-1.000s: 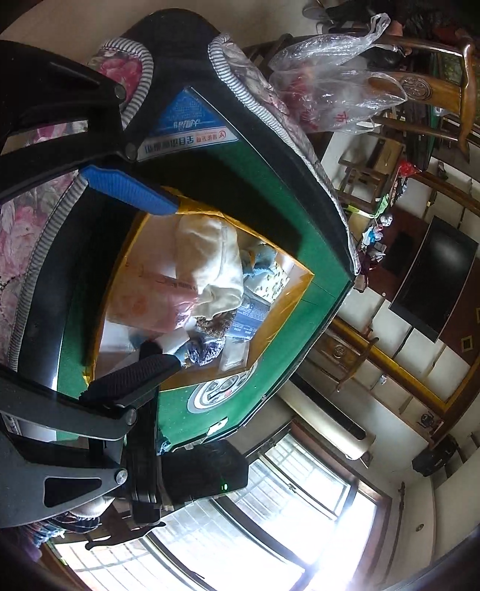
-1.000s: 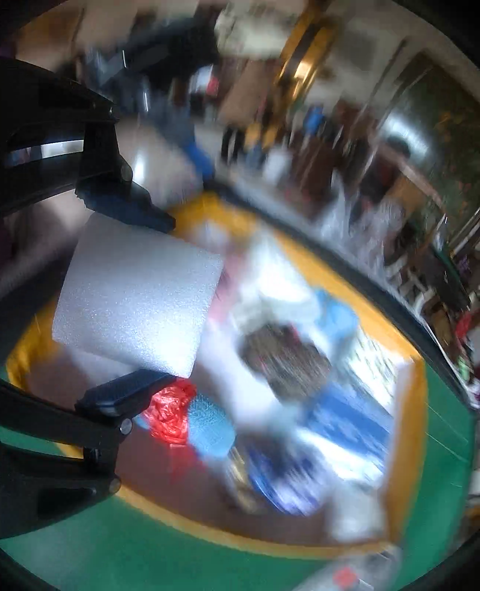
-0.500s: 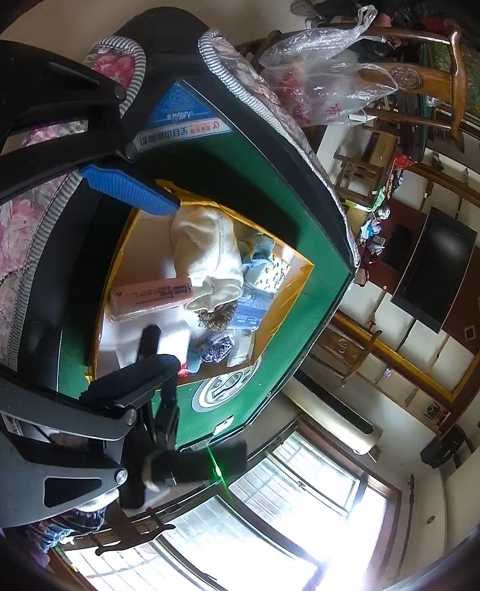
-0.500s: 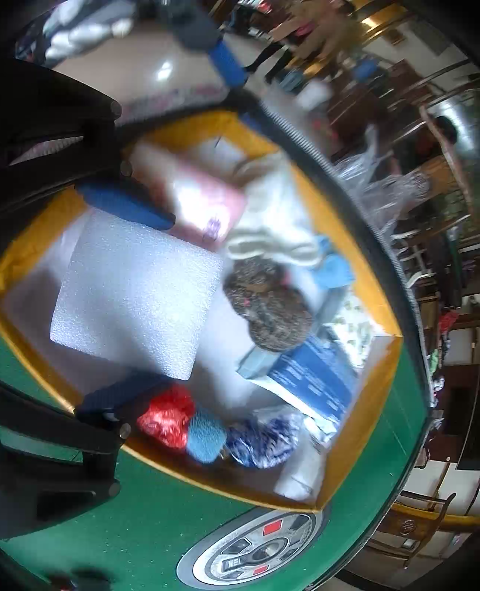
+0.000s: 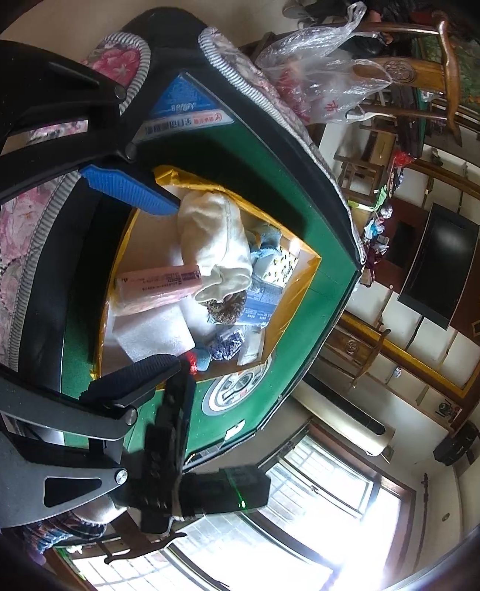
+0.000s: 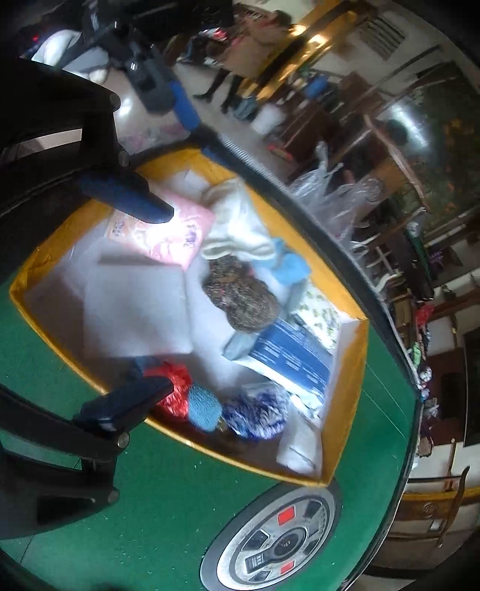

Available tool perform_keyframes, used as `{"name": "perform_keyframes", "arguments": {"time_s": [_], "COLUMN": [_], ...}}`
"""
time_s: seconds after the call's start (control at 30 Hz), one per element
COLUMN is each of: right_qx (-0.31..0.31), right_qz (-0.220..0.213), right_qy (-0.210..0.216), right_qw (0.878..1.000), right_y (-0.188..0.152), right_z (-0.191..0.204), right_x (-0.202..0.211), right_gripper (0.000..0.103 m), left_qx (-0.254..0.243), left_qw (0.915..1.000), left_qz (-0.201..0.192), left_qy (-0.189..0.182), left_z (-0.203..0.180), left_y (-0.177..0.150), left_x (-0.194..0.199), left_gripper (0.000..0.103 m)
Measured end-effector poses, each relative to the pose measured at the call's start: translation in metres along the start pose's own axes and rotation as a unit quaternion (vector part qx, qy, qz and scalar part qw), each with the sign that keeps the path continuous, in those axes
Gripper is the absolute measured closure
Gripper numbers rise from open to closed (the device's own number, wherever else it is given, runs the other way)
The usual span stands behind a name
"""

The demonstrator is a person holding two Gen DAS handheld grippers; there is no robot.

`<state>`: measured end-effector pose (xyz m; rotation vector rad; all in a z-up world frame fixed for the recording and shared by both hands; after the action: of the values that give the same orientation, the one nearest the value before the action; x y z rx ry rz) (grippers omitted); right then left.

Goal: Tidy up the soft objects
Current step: 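Carry the white foam sheet into the box and open the right gripper, then move both grippers back over the table toward the remaining items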

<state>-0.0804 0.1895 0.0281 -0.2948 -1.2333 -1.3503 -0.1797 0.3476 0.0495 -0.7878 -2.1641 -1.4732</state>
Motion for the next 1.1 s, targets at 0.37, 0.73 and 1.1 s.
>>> {"name": "perform_keyframes", "arguments": {"time_s": [0.37, 0.73, 1.1], "right_qx": [-0.084, -0.123, -0.145], "right_qz": [-0.048, -0.067, -0.09], "right_qy": [0.001, 0.01, 0.019], "right_qw": [0.995, 0.99, 0.985], "right_y": [-0.017, -0.035, -0.046], "right_z": [-0.07, -0.11, -0.143], "right_x": [0.041, 0.062, 0.081], "right_gripper": [0.022, 0.022, 0.022], "left_qx": [-0.029, -0.096, -0.223], "left_qw": [0.9987, 0.9789, 0.9459], "left_qz": [0.028, 0.106, 0.071], "left_qy": [0.03, 0.146, 0.225], "left_z": [-0.017, -0.04, -0.105], "left_y": [-0.005, -0.022, -0.019], "left_x": [-0.029, -0.077, -0.064], "left_gripper": [0.025, 0.025, 0.025]}}
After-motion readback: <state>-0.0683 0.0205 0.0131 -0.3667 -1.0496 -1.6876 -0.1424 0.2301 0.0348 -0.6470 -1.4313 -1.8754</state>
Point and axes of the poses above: each gripper's, at about its wrist camera, not at the fingertips, and x roughly against the way its jaws point, z to its left, y to its top, the point moved 3 cm from there along -x, roughly the way its jaws point, and after that the axes turned 7 degrees about -x, right-handed, at the moved point
